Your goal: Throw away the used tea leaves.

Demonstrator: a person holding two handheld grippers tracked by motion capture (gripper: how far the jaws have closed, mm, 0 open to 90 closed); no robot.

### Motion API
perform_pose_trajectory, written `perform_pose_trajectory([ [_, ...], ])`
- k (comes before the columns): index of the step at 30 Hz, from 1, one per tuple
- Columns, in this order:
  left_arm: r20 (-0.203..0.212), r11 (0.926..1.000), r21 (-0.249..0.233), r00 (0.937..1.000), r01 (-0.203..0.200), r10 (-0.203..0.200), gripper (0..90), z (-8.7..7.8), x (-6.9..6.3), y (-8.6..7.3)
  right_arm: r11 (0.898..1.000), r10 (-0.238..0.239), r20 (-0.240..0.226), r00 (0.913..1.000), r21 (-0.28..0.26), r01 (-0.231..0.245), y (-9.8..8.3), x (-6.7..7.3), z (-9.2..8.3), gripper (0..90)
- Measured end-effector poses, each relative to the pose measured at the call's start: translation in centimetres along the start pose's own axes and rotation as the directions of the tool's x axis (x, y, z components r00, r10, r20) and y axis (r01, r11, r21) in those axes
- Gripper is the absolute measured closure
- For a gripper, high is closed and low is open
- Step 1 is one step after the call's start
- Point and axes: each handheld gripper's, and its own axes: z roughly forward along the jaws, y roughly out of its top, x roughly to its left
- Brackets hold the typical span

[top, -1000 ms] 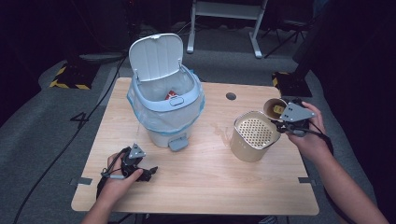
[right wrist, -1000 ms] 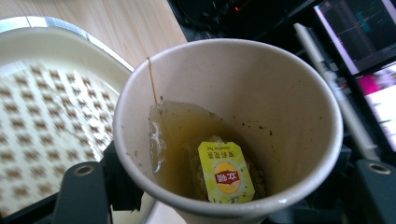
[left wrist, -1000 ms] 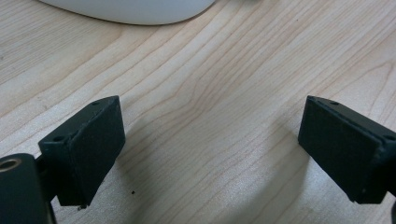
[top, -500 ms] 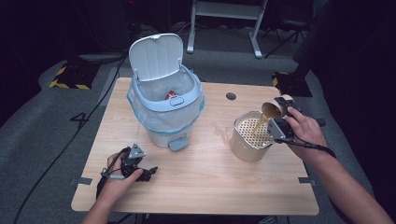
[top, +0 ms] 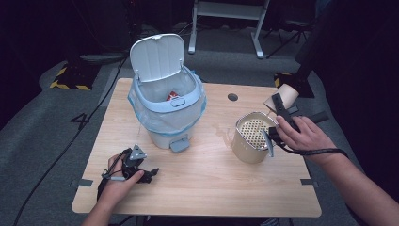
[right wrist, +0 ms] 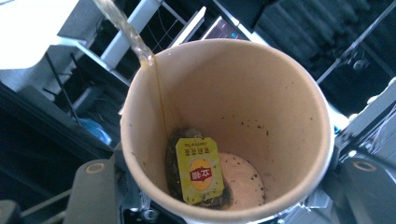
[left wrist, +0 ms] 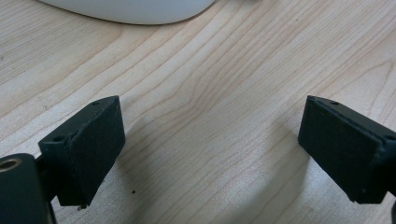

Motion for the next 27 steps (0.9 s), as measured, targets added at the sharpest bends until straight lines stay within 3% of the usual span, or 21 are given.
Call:
perform_pose_trajectory([
  [6,0.001,1.0,0.002,1.0,0.0,0.0,7.5,0.0,0.0,0.0,0.995,-0.095,0.012,0.9954,0.005,0.095,0.2,-0.7,0.0,36.5],
  [16,-0.004,1.0,0.0,1.0,-0.004,0.004,7.5,0.0,0.0,0.0,0.993,-0.111,0.005,0.9938,0.035,0.111,-0.3,-0.9,0.0,36.8],
  [17,-0.004,1.0,0.0,1.0,-0.004,0.004,7.5,-0.1,0.0,0.0,0.987,-0.159,-0.006,0.9872,0.022,0.159,-0.2,-0.4,0.1,37.0],
  [20,-0.004,1.0,0.0,1.0,-0.003,0.003,7.5,-0.1,0.0,0.0,0.987,-0.156,-0.02,0.9876,0.035,0.156,-0.3,0.0,0.4,37.3],
  [22,-0.004,1.0,0.0,1.0,-0.004,0.004,7.5,0.0,0.0,0.0,0.985,-0.17,-0.017,0.9853,0.026,0.171,-0.3,0.1,0.5,37.3],
  [24,-0.003,1.0,0.0,1.0,-0.003,0.003,7.5,-0.1,0.0,0.0,0.988,-0.148,-0.004,0.989,0.041,0.148,-0.6,-0.4,0.3,37.3],
  [27,-0.003,1.0,0.0,1.0,-0.003,0.003,7.5,0.0,0.0,0.0,0.984,-0.17,0.021,0.9853,0.052,0.168,-0.7,-0.8,0.1,37.5],
])
